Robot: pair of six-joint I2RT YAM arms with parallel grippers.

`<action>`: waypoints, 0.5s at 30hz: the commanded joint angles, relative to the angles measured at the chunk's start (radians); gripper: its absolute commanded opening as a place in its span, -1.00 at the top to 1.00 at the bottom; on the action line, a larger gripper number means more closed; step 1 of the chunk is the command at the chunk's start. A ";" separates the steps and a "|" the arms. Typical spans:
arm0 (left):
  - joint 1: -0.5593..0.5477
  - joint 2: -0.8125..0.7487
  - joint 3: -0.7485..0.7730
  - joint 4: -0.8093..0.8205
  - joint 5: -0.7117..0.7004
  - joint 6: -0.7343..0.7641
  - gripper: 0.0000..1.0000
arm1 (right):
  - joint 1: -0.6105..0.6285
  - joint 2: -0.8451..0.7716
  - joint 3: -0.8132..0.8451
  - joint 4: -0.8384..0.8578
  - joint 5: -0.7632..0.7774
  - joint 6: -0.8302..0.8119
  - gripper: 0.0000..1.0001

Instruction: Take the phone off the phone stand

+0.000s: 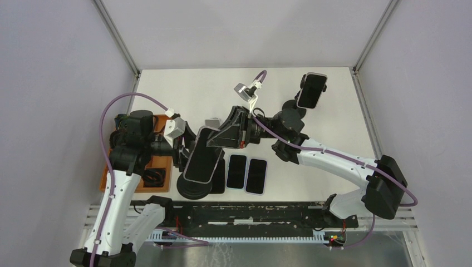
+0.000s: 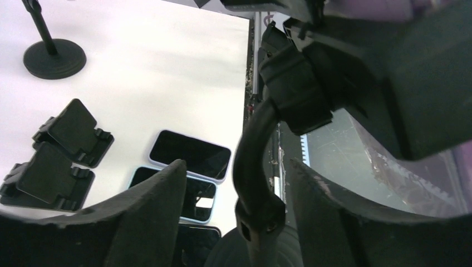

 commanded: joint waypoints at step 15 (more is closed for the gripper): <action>0.001 0.053 0.156 -0.319 0.059 0.415 0.81 | 0.001 -0.115 -0.075 0.048 0.018 -0.066 0.19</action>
